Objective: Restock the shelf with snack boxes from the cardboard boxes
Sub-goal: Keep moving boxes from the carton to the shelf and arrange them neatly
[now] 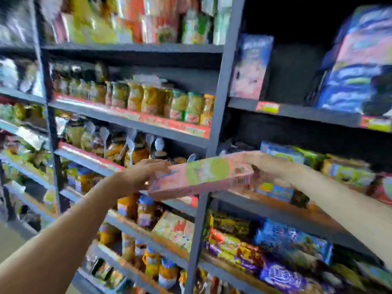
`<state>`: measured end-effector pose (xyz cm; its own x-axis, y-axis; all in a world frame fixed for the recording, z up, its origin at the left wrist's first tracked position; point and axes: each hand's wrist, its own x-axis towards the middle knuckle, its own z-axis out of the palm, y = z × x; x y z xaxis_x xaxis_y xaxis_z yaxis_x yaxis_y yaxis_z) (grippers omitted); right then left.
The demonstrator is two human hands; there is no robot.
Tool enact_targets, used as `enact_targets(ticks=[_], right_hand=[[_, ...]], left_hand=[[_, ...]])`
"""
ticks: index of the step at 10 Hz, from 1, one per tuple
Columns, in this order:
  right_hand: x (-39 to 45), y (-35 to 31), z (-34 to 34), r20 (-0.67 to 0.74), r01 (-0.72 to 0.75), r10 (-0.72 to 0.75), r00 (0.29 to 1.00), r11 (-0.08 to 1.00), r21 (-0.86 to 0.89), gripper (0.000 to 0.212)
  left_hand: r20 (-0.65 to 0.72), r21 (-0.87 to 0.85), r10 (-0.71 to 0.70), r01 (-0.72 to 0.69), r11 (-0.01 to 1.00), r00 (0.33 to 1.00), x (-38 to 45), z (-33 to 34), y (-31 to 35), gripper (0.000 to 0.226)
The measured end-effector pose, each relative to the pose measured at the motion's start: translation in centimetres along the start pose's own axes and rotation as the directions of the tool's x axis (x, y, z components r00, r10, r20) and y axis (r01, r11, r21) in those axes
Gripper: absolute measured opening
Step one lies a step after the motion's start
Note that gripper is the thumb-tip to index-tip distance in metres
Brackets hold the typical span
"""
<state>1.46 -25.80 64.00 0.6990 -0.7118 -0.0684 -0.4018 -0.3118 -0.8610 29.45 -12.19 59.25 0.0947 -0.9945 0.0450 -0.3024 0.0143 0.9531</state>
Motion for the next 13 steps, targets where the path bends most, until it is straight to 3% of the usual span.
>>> enact_targets(ticks=[1, 2, 3, 4, 5, 7, 8, 9, 10, 11, 12, 13], right_hand=[[-4.2, -4.9, -4.8, -0.247, 0.072, -0.026, 0.969, 0.981, 0.179, 0.017], [-8.1, -7.3, -7.3, -0.369, 0.143, -0.040, 0.929, 0.955, 0.258, 0.024], [-13.0, -10.6, -9.7, -0.537, 0.276, -0.115, 0.836, 0.933, 0.229, 0.018], [-16.2, -12.3, -11.7, -0.616, 0.420, -0.257, 0.744, 0.898, 0.133, 0.007], [-18.3, -14.8, -12.5, -0.621, 0.470, -0.364, 0.694, 0.883, 0.008, 0.016], [-20.9, -18.5, -15.1, -0.702, 0.397, -0.442, 0.559, 0.885, -0.242, 0.029], [-21.1, -19.3, -15.7, -0.695, 0.345, -0.497, 0.519, 0.866, -0.361, 0.037], [-20.2, -19.2, -15.6, -0.699, 0.213, -0.536, 0.475, 0.840, -0.499, 0.052], [-19.7, -19.0, -15.4, -0.732, 0.092, -0.526, 0.433, 0.833, -0.545, 0.050], [-20.3, -18.7, -15.7, -0.658, 0.362, -0.485, 0.576, 0.873, -0.326, 0.039], [-21.0, -17.1, -16.7, -0.590, 0.322, -0.445, 0.673, 0.895, -0.308, 0.043], [-21.2, -14.9, -17.1, -0.594, 0.147, -0.395, 0.701, 0.895, -0.421, 0.049]], left_hand=[[0.041, -0.213, 0.034, -0.024, 0.977, 0.999, 0.1, 0.6, 6.5, 0.021], [0.150, -0.287, 0.128, -0.081, 0.955, 0.980, 0.6, 2.3, 12.5, 0.015], [0.236, -0.281, 0.275, -0.205, 0.938, 0.932, 2.1, 3.5, 16.9, 0.069], [0.389, -0.018, 0.271, -0.287, 0.958, 0.880, 2.8, 5.9, 19.6, 0.072], [0.528, 0.272, 0.211, -0.399, 0.876, 0.822, 2.6, 9.7, 22.5, 0.058], [0.472, 0.243, 0.387, -0.539, 0.807, 0.792, 2.8, 14.7, 27.1, 0.064], [0.377, 0.159, 0.500, -0.586, 0.794, 0.780, 2.9, 16.5, 29.3, 0.044], [0.360, 0.034, 0.572, -0.623, 0.782, 0.737, 2.7, 18.3, 31.5, 0.039], [0.365, -0.076, 0.585, -0.603, 0.794, 0.724, 2.8, 19.4, 31.9, 0.029], [0.279, -0.258, 0.646, -0.593, 0.763, 0.710, 3.5, 19.5, 31.0, 0.038], [0.117, -0.434, 0.717, -0.614, 0.659, 0.687, 4.2, 19.0, 30.3, 0.038], [-0.078, -0.287, 0.784, -0.767, 0.573, 0.615, 4.6, 18.7, 30.0, 0.033]])
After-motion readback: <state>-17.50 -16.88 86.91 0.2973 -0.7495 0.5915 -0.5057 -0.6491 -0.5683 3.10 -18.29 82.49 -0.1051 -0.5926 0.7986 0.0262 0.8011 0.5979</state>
